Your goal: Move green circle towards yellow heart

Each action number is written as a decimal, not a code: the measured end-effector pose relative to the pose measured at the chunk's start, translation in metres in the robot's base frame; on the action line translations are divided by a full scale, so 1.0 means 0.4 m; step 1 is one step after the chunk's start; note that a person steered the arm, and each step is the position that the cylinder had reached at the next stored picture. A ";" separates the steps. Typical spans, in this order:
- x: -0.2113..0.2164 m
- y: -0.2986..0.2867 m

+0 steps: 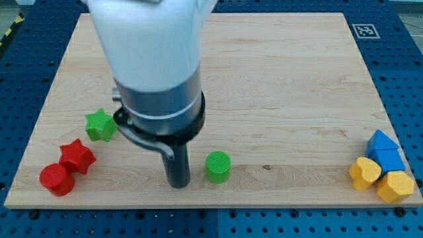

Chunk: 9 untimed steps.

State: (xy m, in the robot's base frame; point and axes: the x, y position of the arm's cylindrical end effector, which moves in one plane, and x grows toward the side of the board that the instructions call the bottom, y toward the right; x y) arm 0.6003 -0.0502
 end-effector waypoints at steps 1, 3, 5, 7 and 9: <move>-0.023 0.038; -0.116 0.138; 0.022 0.074; -0.016 0.295; 0.045 0.294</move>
State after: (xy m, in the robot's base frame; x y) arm 0.6182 0.0675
